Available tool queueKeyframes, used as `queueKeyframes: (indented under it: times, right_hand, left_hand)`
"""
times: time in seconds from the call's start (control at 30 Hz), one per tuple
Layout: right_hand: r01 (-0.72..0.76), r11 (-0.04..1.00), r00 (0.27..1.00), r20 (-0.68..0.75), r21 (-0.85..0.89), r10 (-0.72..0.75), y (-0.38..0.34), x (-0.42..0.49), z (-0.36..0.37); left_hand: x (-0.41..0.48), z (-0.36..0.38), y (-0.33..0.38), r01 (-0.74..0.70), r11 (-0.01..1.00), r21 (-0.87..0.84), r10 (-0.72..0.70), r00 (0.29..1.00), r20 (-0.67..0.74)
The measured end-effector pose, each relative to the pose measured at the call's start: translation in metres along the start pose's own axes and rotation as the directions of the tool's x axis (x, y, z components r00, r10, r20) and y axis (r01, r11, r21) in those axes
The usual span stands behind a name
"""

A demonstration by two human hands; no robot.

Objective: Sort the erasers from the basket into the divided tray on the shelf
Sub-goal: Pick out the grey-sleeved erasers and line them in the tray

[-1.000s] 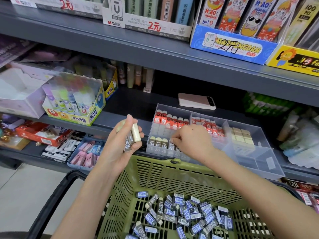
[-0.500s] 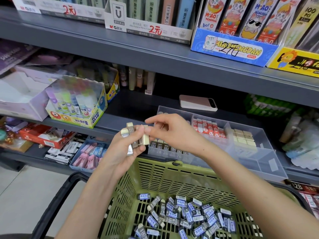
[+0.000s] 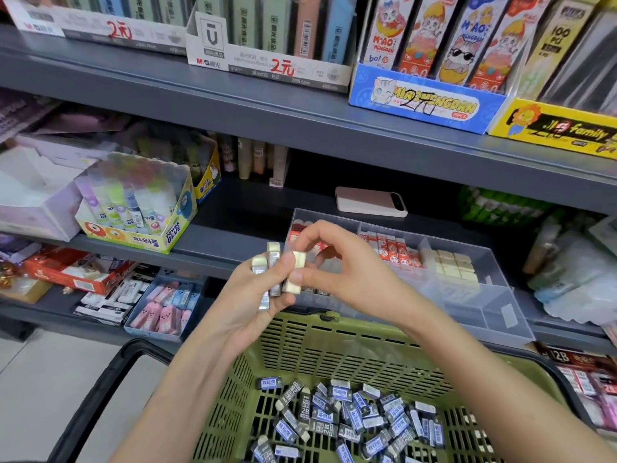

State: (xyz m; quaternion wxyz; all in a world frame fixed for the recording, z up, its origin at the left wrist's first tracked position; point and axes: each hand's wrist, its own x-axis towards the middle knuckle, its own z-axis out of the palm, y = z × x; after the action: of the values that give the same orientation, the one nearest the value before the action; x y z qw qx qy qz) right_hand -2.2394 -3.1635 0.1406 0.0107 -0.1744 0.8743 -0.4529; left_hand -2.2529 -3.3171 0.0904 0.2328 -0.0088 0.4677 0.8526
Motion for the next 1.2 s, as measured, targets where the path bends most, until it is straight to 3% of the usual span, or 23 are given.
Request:
queueKeyframes:
  times: [0.2,0.37,0.47,0.5,0.57,0.63,0.73,0.83,0.93,1.03,1.2]
  right_hand:
    - [0.023,0.989,1.0,0.01,0.143,-0.025,0.011,-0.048,-0.043]
    - [-0.098,0.964,0.969,-0.198,0.245,0.149,0.03,-0.081,-0.079]
    - [-0.129,0.946,0.885,-0.395,0.298,0.245,0.045,-0.095,-0.109]
    - [-0.165,0.955,0.829,-0.49,0.248,0.271,0.053,-0.098,-0.121]
    - [-0.364,0.931,0.712,-0.65,-0.019,0.265,0.074,-0.102,-0.142]
    - [-0.551,0.777,0.674,-0.712,-0.306,0.198,0.094,-0.102,-0.154]
    - [-0.599,0.632,0.725,-0.668,-0.492,0.166,0.113,-0.096,-0.157]
    - [-0.615,0.486,0.776,-0.587,-0.621,0.232,0.127,-0.092,-0.157]
    - [-0.637,0.481,0.769,-0.541,-0.603,0.341,0.135,-0.095,-0.157]
    - [-0.582,0.525,0.812,-0.481,-0.62,0.332,0.143,-0.1,-0.157]
    - [-0.444,0.358,0.896,-0.392,-0.822,0.211,0.149,-0.109,-0.155]
  left_hand:
    - [-0.001,0.053,-0.006,0.126,0.991,0.043,-0.13,0.985,0.11]
    - [0.008,0.097,-0.022,0.229,0.973,-0.037,-0.223,0.966,0.127]
    - [0.014,0.113,-0.028,0.231,0.973,-0.018,-0.226,0.963,0.149]
    - [0.015,0.117,-0.029,0.23,0.973,-0.002,-0.227,0.965,0.132]
    - [0.015,0.121,-0.031,0.242,0.97,0.001,-0.241,0.964,0.116]
    - [0.016,0.123,-0.034,0.267,0.963,-0.023,-0.263,0.957,0.122]
    - [0.017,0.123,-0.037,0.272,0.962,-0.011,-0.269,0.956,0.117]
    - [0.016,0.122,-0.036,0.263,0.964,0.032,-0.265,0.96,0.092]
    - [0.015,0.118,-0.035,0.257,0.963,0.084,-0.262,0.963,0.061]
    - [0.015,0.113,-0.034,0.252,0.963,0.1,-0.258,0.965,0.053]
    - [0.014,0.109,-0.035,0.233,0.971,0.053,-0.235,0.971,0.046]
